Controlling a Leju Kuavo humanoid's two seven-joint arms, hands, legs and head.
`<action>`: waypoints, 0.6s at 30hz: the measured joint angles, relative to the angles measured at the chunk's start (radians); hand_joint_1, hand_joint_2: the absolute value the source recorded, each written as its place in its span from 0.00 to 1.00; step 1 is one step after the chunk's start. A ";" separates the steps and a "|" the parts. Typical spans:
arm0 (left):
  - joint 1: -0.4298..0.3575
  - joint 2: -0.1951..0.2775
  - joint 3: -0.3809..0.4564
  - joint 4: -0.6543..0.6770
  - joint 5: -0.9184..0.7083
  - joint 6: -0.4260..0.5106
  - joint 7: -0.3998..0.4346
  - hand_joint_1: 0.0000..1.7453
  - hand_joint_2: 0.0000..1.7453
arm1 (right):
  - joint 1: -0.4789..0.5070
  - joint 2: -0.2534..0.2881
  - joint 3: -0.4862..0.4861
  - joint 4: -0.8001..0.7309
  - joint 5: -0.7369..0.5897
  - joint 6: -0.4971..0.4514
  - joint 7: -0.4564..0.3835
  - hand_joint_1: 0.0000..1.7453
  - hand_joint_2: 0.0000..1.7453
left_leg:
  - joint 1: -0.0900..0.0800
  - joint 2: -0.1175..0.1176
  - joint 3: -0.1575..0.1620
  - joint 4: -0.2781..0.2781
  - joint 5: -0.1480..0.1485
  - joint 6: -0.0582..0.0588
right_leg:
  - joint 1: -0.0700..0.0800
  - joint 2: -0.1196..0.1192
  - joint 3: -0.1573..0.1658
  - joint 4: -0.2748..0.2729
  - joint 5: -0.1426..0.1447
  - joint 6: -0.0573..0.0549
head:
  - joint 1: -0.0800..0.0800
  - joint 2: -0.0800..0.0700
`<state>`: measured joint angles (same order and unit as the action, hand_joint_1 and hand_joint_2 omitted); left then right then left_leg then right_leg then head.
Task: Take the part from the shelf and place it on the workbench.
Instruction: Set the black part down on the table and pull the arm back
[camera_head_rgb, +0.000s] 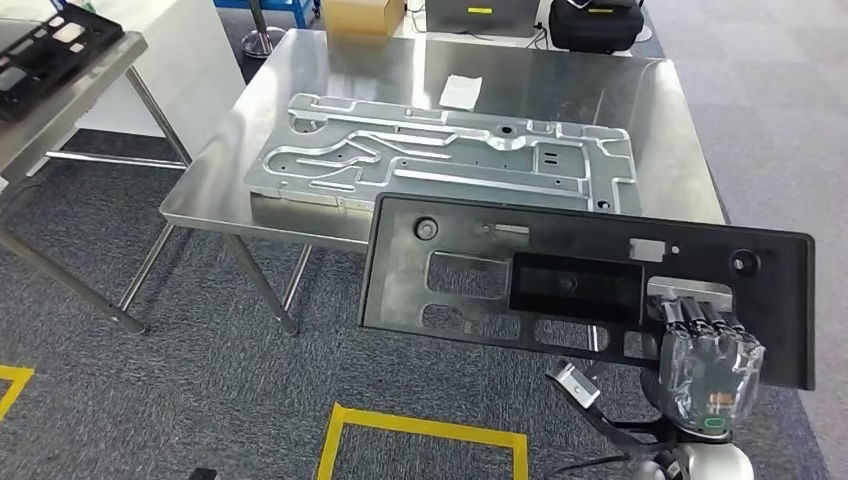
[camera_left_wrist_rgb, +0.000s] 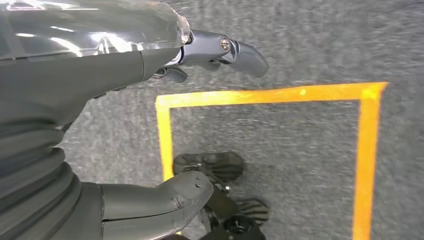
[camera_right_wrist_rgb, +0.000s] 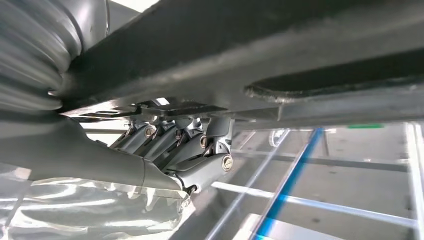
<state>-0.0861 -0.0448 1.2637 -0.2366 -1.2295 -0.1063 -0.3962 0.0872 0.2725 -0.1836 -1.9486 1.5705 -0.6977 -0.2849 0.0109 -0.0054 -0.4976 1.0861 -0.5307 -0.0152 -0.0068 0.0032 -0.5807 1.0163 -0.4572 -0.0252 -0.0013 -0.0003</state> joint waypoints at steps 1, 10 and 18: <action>-0.001 0.001 0.000 0.000 0.000 0.000 0.000 0.00 1.00 | 0.004 -0.006 0.004 -0.003 0.000 0.000 0.019 1.00 1.00 | 0.002 0.001 -0.023 0.045 -0.024 -0.003 | 0.000 -0.001 0.010 -0.001 -0.004 -0.005 | -0.002 0.000; 0.006 0.003 0.000 0.000 0.000 -0.002 0.003 0.00 1.00 | 0.033 -0.057 0.039 0.013 0.000 0.000 0.115 1.00 1.00 | -0.004 0.004 -0.092 -0.032 0.056 0.006 | 0.003 0.003 0.074 0.000 -0.064 0.010 | -0.004 0.000; 0.005 0.004 0.000 0.000 0.000 -0.003 0.005 0.00 1.00 | 0.026 -0.085 0.055 0.042 0.000 0.001 0.127 1.00 1.00 | -0.003 -0.001 -0.043 -0.063 0.050 0.054 | -0.001 0.001 -0.027 0.204 -0.148 0.055 | 0.004 0.000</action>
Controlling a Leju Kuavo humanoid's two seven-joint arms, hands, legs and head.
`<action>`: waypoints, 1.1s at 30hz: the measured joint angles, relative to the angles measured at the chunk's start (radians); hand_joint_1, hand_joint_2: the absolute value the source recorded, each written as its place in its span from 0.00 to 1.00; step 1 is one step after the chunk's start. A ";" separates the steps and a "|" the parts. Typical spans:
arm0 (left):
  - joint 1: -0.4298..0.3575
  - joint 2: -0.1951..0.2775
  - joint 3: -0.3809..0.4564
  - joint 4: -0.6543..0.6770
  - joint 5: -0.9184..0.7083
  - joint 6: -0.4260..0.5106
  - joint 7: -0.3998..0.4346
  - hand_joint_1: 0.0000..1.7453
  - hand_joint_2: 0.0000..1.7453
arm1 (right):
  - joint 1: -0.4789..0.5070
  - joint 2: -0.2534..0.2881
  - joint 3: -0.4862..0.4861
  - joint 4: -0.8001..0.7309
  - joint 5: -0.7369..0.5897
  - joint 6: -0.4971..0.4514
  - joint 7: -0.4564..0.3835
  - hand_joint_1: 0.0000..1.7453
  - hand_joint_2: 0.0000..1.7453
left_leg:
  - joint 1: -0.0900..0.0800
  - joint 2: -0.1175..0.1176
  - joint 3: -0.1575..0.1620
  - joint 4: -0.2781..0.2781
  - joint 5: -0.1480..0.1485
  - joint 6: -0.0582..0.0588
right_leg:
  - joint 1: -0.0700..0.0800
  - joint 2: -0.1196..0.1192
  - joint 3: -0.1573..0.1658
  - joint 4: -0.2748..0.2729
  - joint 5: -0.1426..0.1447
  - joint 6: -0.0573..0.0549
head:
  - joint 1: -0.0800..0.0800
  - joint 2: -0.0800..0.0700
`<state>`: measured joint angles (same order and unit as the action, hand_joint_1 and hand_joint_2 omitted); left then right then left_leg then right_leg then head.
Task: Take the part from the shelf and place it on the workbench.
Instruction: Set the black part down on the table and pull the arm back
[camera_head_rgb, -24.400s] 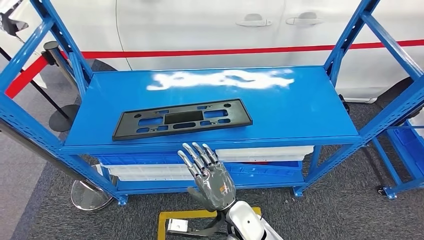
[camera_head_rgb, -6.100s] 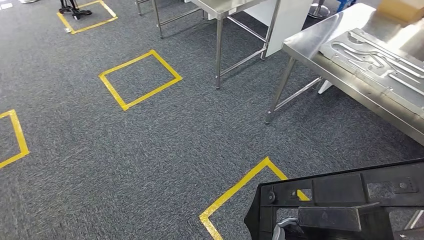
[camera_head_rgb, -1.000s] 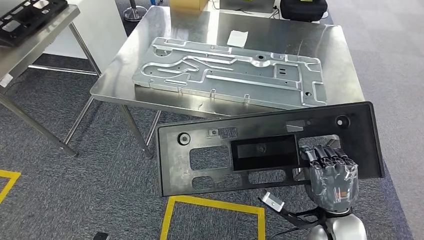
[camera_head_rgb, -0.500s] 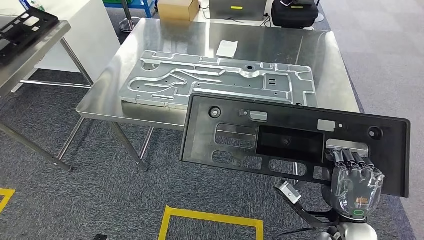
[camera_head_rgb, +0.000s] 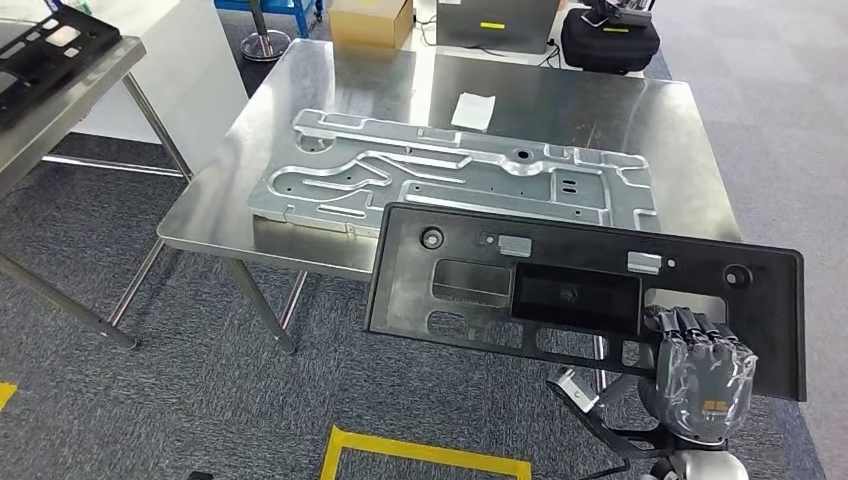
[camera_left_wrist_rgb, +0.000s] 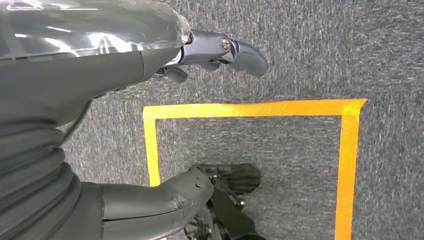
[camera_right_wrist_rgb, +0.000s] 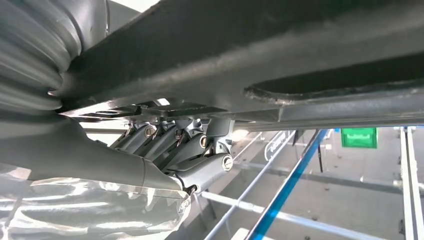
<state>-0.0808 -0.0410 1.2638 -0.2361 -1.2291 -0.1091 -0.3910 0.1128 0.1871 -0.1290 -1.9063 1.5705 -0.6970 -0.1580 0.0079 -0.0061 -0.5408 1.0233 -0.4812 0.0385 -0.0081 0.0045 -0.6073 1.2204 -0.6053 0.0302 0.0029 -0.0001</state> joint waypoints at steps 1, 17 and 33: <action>0.001 0.000 0.000 0.000 0.000 0.000 0.000 0.00 1.00 | 0.000 -0.004 0.001 0.004 0.000 0.000 0.003 1.00 1.00 | 0.000 0.000 0.003 0.000 -0.006 0.000 | -0.001 0.000 -0.045 0.053 -0.020 0.002 | 0.000 0.000; -0.016 0.004 -0.015 0.001 -0.033 -0.015 -0.002 0.00 1.00 | -0.267 -0.211 0.220 0.304 0.000 0.116 0.343 1.00 1.00 | 0.001 0.000 -0.113 0.275 -0.148 -0.064 | -0.002 0.002 0.040 -0.200 0.131 -0.063 | -0.010 0.000; -0.030 0.008 -0.042 0.001 -0.052 -0.020 0.016 0.00 1.00 | -0.513 -0.223 0.349 0.594 0.000 0.189 0.317 1.00 1.00 | 0.003 -0.006 -0.042 0.013 0.021 -0.003 | 0.000 -0.002 -0.104 0.084 -0.030 -0.005 | -0.006 0.000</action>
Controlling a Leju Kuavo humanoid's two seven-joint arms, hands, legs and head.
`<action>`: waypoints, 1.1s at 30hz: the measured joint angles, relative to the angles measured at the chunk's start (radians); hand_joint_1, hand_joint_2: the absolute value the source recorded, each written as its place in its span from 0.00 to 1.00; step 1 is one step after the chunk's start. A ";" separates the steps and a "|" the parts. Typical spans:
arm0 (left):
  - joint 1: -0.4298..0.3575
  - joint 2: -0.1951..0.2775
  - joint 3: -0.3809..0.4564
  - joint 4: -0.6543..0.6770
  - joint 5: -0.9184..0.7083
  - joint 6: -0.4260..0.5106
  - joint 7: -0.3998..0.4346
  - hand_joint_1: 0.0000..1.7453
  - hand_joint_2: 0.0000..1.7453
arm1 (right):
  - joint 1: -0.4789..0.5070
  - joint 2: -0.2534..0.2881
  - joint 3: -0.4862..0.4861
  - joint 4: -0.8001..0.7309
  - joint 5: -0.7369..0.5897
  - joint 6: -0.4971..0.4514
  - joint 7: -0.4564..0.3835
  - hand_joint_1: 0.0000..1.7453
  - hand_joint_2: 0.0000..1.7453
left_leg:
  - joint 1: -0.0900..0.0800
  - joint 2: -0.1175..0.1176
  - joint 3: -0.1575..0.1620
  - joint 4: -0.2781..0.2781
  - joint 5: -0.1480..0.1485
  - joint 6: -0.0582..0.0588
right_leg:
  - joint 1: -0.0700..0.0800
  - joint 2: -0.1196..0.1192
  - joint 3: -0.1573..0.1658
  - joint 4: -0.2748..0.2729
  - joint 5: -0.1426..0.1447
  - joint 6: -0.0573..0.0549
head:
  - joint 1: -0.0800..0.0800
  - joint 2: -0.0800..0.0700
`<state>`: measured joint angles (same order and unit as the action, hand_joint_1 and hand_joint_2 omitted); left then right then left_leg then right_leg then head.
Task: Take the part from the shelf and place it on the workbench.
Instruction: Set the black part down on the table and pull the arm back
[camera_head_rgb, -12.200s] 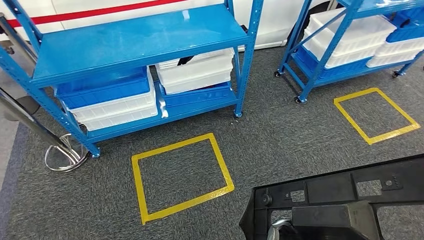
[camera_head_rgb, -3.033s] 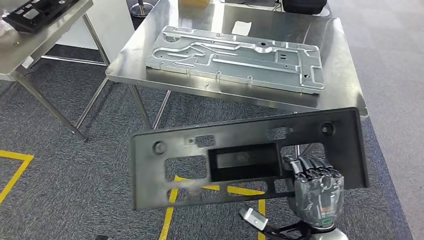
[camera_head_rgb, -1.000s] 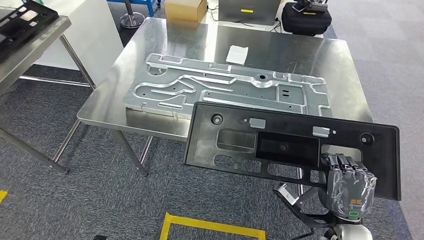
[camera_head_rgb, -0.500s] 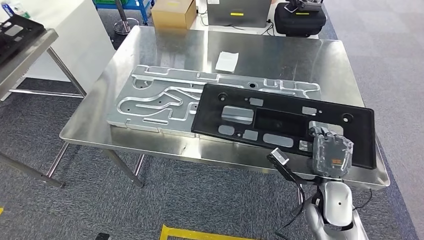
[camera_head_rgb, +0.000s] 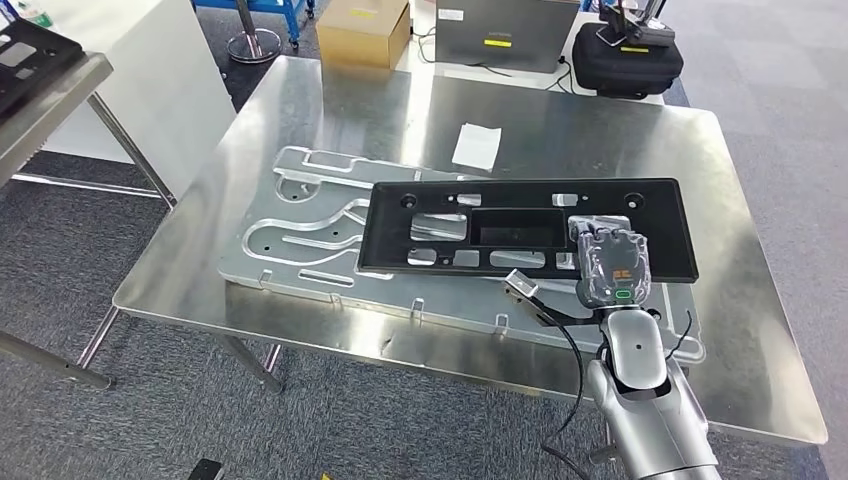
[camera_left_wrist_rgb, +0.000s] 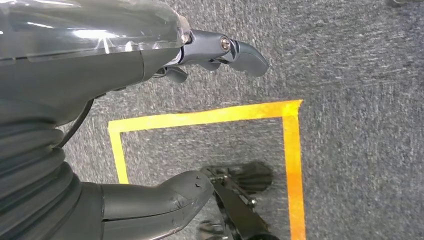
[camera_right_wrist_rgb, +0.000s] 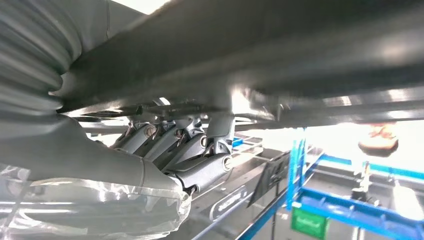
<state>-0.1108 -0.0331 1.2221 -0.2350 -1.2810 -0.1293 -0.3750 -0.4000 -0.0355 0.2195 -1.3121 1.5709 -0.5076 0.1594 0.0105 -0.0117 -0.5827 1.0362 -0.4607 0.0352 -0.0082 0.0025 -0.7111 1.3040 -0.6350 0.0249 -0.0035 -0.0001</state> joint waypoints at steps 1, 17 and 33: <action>0.000 0.000 0.000 0.000 0.000 0.000 0.001 0.00 1.00 | -0.001 0.000 0.005 0.009 0.000 0.001 0.000 1.00 1.00 | 0.000 -0.003 0.017 0.000 -0.013 -0.001 | 0.000 0.000 -0.013 -0.024 -0.001 -0.002 | 0.000 0.000; 0.001 0.002 -0.001 0.004 0.011 0.005 0.001 0.00 1.00 | 0.012 0.013 0.027 0.054 0.000 -0.001 0.010 1.00 1.00 | 0.001 0.003 -0.080 0.188 -0.107 -0.064 | 0.010 0.007 0.099 -0.287 0.206 -0.067 | -0.005 0.000; 0.007 0.004 -0.001 0.004 0.031 -0.027 -0.030 0.00 0.00 | 0.044 0.014 0.027 0.052 -0.006 -0.005 0.004 0.00 0.00 | 0.003 0.007 0.002 -0.018 0.012 -0.011 | -0.010 0.000 0.007 -0.117 0.156 -0.007 | 0.003 0.000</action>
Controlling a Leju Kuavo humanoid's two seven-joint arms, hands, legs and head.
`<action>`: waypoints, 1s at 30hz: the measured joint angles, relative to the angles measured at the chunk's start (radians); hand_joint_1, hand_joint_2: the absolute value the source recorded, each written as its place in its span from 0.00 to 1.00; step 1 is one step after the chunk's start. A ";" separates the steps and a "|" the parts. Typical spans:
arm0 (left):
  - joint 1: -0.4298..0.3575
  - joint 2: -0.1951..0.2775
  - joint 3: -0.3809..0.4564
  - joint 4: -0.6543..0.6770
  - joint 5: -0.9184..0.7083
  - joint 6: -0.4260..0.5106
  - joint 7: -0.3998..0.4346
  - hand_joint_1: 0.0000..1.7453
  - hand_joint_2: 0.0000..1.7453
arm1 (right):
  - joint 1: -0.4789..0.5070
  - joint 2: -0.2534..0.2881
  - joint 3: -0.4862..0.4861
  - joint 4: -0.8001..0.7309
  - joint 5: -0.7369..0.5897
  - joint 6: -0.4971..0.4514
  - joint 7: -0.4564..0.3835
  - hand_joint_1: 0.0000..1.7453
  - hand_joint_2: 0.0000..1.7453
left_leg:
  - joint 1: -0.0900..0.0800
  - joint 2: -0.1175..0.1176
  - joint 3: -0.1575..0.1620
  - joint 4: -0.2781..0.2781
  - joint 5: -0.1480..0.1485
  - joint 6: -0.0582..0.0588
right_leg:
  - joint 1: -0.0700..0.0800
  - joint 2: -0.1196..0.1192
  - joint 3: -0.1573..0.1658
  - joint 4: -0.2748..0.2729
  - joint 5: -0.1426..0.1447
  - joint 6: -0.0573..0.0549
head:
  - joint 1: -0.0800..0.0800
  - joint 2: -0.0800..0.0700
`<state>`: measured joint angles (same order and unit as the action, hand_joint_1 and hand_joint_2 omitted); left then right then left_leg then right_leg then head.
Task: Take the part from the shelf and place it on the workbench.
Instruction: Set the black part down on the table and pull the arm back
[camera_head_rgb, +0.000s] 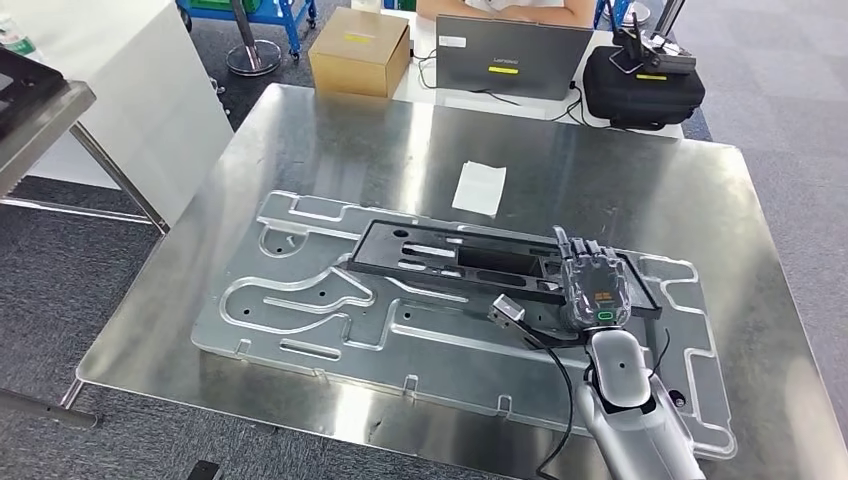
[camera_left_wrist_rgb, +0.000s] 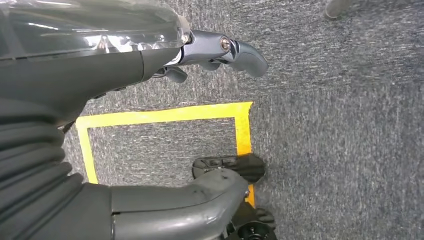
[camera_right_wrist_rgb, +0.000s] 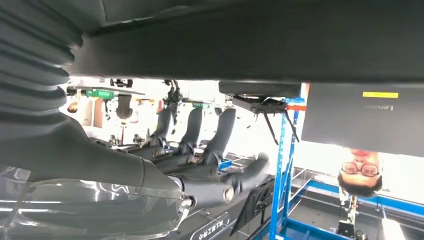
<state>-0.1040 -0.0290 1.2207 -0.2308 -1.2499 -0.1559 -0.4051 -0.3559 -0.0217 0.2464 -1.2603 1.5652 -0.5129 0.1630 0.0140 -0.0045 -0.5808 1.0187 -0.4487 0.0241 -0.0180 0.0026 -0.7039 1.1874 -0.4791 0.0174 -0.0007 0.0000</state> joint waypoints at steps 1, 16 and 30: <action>0.000 0.000 0.000 0.000 0.000 0.000 0.000 0.00 0.00 | 0.000 0.000 0.000 0.000 0.000 0.000 0.000 0.00 0.00 | -0.002 0.000 0.005 0.001 -0.005 -0.004 | 0.001 -0.002 0.031 -0.065 0.030 -0.002 | 0.000 0.000; 0.001 0.001 0.000 0.000 0.001 -0.005 0.006 0.00 0.00 | 0.005 0.001 0.000 -0.005 -0.001 0.000 0.000 0.00 0.00 | 0.000 0.001 -0.057 0.124 -0.037 -0.046 | 0.011 0.002 0.097 -0.162 0.033 -0.044 | -0.009 0.000; 0.002 -0.001 0.001 0.001 0.007 -0.041 0.013 0.00 0.00 | 0.012 -0.002 -0.001 -0.003 -0.015 0.005 -0.004 0.00 0.00 | 0.000 0.004 -0.023 0.004 0.024 0.002 | 0.003 0.002 0.035 0.041 -0.073 0.000 | 0.002 0.000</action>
<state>-0.1015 -0.0296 1.2219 -0.2300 -1.2432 -0.1967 -0.3923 -0.3439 -0.0240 0.2457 -1.2633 1.5500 -0.5077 0.1587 0.0136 -0.0004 -0.6039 1.0230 -0.4244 0.0263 -0.0148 0.0046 -0.6694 1.2282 -0.5521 0.0176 0.0013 0.0000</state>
